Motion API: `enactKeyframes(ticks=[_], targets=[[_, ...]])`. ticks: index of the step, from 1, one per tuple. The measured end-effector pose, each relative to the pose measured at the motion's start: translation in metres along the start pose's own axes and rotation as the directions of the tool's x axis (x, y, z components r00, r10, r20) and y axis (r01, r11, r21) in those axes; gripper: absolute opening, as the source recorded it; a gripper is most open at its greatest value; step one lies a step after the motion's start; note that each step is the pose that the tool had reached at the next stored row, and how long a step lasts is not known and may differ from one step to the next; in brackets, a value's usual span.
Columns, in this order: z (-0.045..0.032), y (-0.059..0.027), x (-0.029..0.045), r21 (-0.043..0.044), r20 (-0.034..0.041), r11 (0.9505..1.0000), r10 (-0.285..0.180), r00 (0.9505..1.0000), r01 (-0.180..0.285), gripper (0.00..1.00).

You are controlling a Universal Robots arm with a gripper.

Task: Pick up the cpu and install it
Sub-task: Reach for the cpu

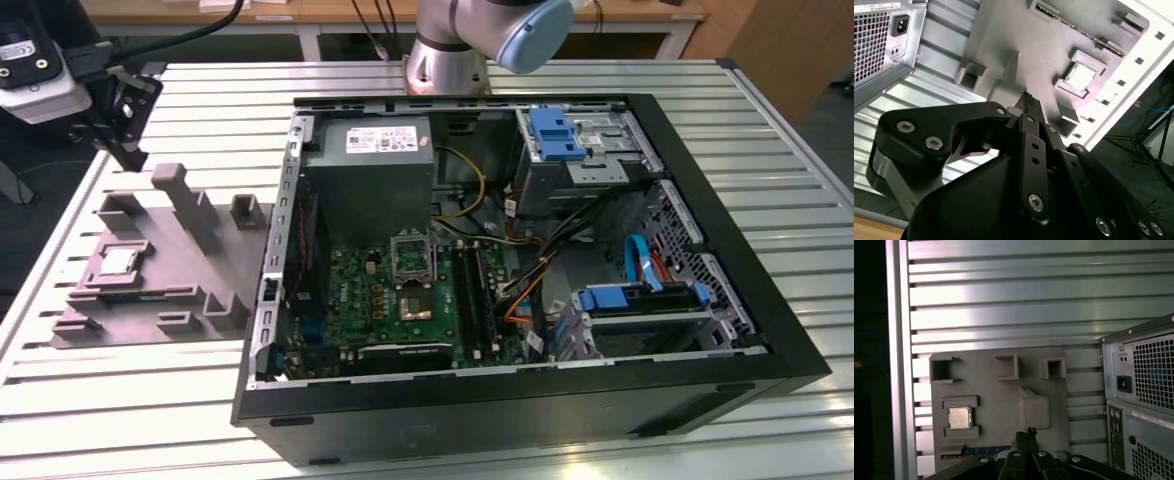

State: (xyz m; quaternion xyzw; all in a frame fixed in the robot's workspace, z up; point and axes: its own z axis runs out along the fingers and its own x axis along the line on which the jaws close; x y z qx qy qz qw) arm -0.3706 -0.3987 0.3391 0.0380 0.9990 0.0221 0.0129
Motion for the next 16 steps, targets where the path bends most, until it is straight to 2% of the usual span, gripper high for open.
enactKeyframes(ticks=[9,16], targets=[[0.0012,-0.0011,0.0144,0.0001,-0.0001,1.0000,0.000,1.0000,0.000,0.11],[0.0013,-0.0012,0.0159,0.0001,-0.0001,1.0000,0.000,1.0000,0.000,0.11]])
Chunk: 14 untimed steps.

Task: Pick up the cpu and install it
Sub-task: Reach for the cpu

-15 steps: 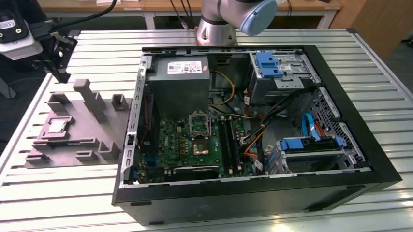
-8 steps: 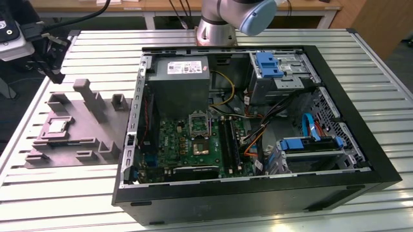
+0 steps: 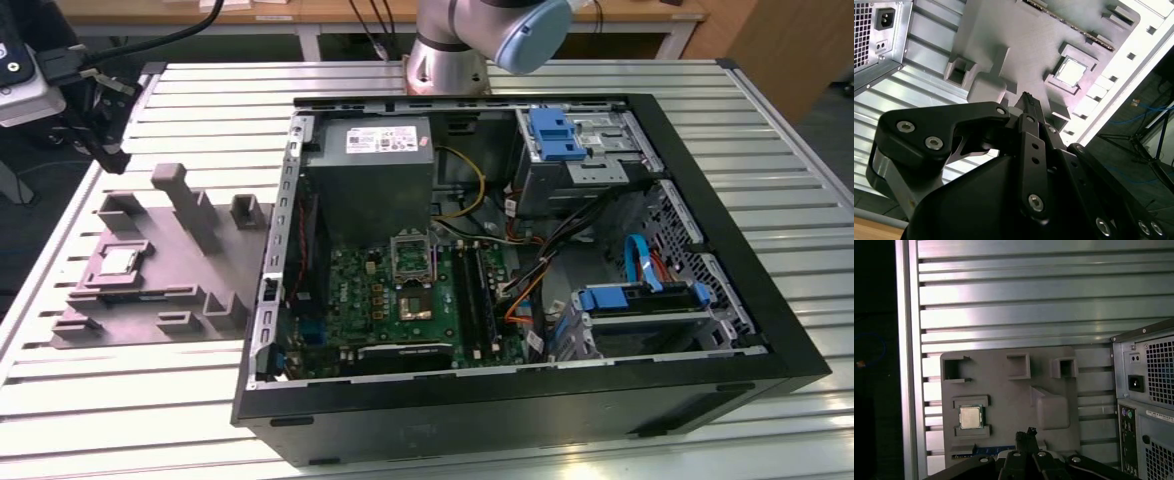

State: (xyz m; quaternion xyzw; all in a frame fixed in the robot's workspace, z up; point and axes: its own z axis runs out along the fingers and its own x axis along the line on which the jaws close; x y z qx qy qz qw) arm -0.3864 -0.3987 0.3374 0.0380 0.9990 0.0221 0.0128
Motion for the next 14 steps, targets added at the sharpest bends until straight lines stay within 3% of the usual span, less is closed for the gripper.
enactKeyframes(ticks=[8,14], targets=[[0.0000,-0.0001,0.0012,0.0000,0.0001,1.0000,0.000,1.0000,0.000,0.11],[-0.0002,-0.0007,0.0086,0.0000,0.0000,1.0000,0.000,1.0000,0.000,0.11]])
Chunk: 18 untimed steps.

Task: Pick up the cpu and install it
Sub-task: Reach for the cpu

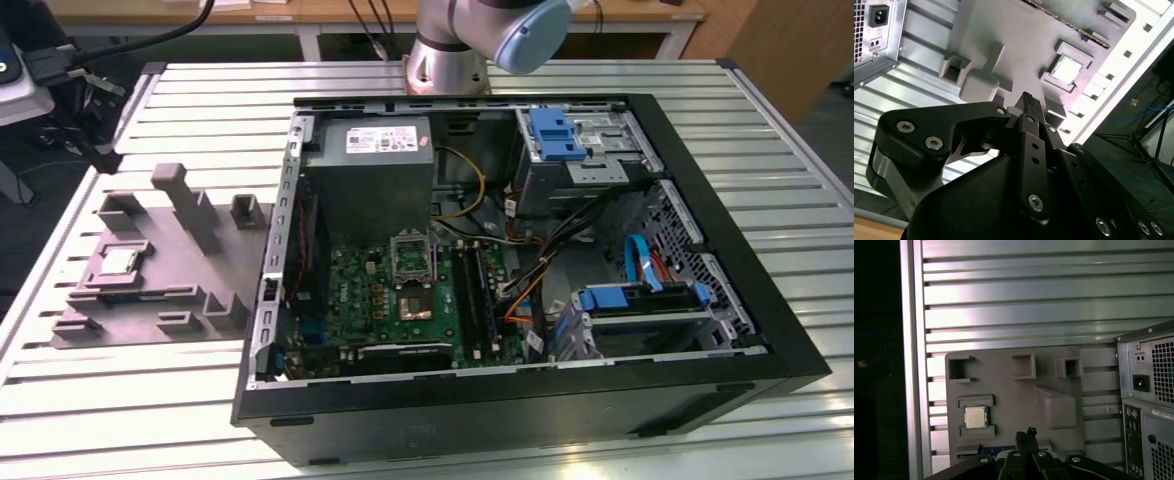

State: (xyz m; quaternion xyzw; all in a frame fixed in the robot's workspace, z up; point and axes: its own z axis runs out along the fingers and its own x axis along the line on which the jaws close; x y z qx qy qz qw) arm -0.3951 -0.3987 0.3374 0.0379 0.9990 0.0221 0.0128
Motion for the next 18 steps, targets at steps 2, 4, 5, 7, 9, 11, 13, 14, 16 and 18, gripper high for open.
enactKeyframes(ticks=[2,4,5,7,9,11,13,14,16,18], targets=[[-0.0001,-0.0002,0.0031,0.0000,0.0000,1.0000,0.000,1.0000,0.000,0.11],[-0.0002,-0.0004,0.0053,0.0000,0.0000,1.0000,-0.001,1.0000,0.001,0.11],[-0.0002,-0.0005,0.0066,-0.0001,0.0000,1.0000,-0.001,1.0000,0.001,0.11],[-0.0002,-0.0007,0.0099,-0.0001,0.0000,1.0000,-0.001,1.0000,0.001,0.11],[-0.0003,-0.0011,0.0158,-0.0002,0.0000,1.0000,-0.002,1.0000,0.002,0.11],[-0.0005,-0.0015,0.0225,0.0000,-0.0002,1.0000,-0.003,1.0000,0.003,0.11],[-0.0006,-0.0014,0.0287,-0.0001,-0.0002,1.0000,-0.003,1.0000,0.003,0.11],[-0.0006,-0.0014,0.0315,-0.0001,-0.0002,1.0000,-0.004,1.0000,0.004,0.11],[-0.0008,-0.0016,0.0374,-0.0001,-0.0004,1.0000,-0.004,1.0000,0.004,0.11],[-0.0010,-0.0019,0.0421,-0.0001,-0.0006,1.0000,-0.005,1.0000,0.005,0.11]])
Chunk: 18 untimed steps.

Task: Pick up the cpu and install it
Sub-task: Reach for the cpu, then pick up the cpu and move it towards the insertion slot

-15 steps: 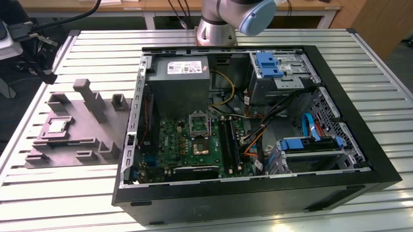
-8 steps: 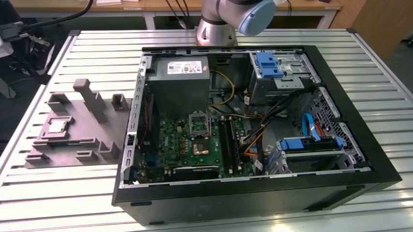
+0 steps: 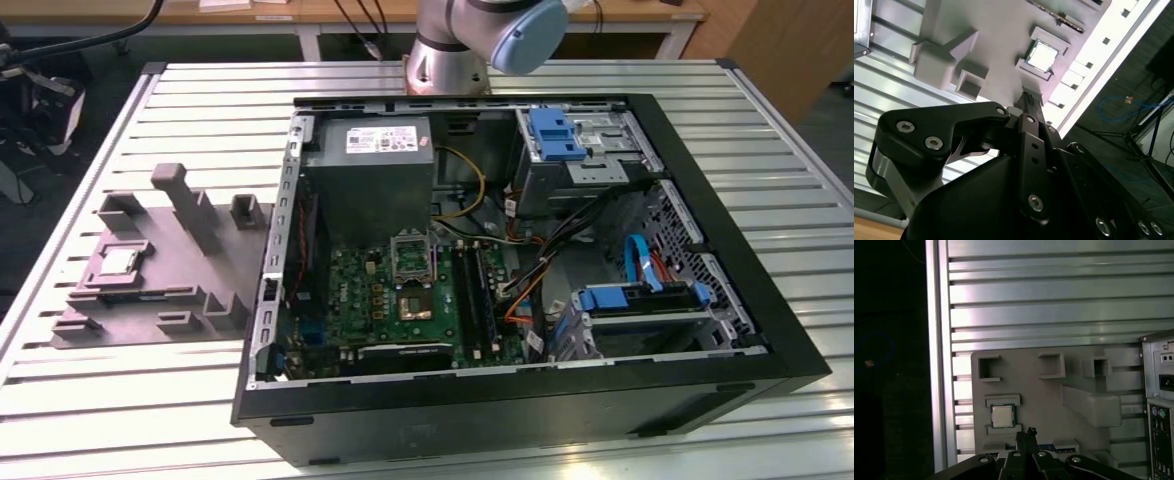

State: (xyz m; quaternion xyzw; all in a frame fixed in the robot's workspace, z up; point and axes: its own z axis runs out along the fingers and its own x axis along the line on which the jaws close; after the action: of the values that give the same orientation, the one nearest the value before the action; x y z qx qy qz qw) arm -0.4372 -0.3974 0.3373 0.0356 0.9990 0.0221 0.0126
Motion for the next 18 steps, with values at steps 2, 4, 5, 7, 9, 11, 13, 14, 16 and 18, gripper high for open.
enactKeyframes(ticks=[2,4,5,7,9,11,13,14,16,18], targets=[[0.0000,-0.0002,0.0023,-0.0001,0.0000,1.0000,0.000,1.0000,0.000,0.11],[0.0000,-0.0002,0.0023,-0.0001,0.0001,1.0000,-0.001,1.0000,0.001,0.11],[0.0000,-0.0002,0.0023,-0.0001,0.0001,1.0000,-0.001,1.0000,0.001,0.11],[0.0000,-0.0002,0.0034,-0.0001,0.0000,1.0000,0.000,1.0000,0.000,0.11],[-0.0001,-0.0005,0.0074,-0.0001,0.0001,1.0000,0.000,1.0000,0.000,0.11],[-0.0001,-0.0009,0.0123,-0.0001,0.0000,1.0000,0.000,1.0000,0.000,0.11],[-0.0001,-0.0010,0.0133,-0.0001,0.0000,1.0000,0.000,1.0000,0.000,0.11],[-0.0001,-0.0010,0.0133,-0.0001,0.0001,1.0000,-0.001,1.0000,0.001,0.11],[-0.0002,-0.0012,0.0169,-0.0001,0.0001,1.0000,0.000,1.0000,0.000,0.11],[-0.0002,-0.0012,0.0170,-0.0001,0.0000,1.0000,0.000,1.0000,0.000,0.11]])
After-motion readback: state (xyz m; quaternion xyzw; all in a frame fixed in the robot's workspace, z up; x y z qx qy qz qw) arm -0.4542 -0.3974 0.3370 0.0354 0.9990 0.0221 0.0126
